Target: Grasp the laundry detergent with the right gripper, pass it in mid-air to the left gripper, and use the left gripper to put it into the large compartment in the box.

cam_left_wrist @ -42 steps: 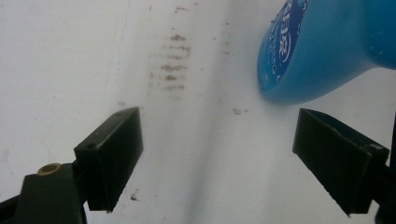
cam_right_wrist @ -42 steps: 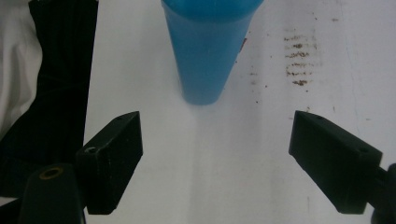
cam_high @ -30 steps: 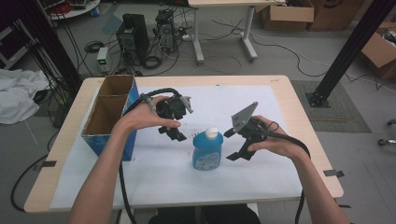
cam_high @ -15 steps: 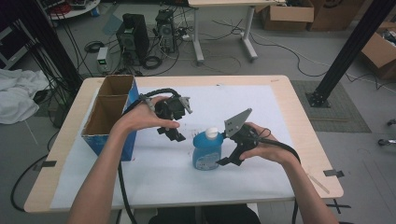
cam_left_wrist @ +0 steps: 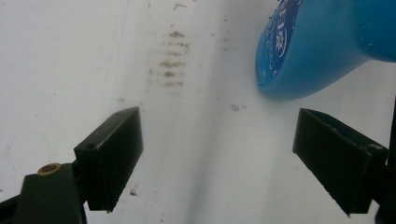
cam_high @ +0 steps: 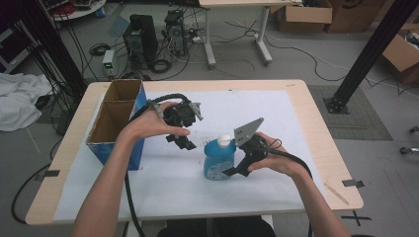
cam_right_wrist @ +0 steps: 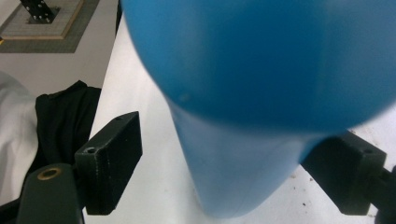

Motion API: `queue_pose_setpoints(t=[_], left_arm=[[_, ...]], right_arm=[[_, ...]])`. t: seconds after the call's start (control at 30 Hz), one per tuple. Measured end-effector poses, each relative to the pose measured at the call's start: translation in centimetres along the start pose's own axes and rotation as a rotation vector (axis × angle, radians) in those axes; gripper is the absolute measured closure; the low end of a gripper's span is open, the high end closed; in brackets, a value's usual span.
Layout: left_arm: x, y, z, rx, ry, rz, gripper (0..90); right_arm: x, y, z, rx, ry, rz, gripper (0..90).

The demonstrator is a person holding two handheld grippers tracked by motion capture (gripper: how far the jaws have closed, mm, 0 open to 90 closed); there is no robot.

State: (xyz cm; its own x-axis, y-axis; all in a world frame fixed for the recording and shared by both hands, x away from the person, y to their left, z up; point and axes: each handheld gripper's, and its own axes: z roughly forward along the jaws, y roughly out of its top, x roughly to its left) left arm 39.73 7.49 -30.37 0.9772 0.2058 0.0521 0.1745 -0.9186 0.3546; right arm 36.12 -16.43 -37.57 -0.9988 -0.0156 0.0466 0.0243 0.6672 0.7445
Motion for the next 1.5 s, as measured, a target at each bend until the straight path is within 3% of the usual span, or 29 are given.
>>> queue_pose_setpoints(t=[0.9,1.5], left_arm=[[-0.04,-0.21,0.01,0.004,0.007,-0.001,16.7],[-0.12,-0.15,0.12,0.013,0.009,0.004,16.7]], right_arm=[[-0.22,-0.30,0.81,-0.015,0.014,0.006,25.0],[-0.12,-0.29,0.89,-0.034,-0.005,0.001,30.1]])
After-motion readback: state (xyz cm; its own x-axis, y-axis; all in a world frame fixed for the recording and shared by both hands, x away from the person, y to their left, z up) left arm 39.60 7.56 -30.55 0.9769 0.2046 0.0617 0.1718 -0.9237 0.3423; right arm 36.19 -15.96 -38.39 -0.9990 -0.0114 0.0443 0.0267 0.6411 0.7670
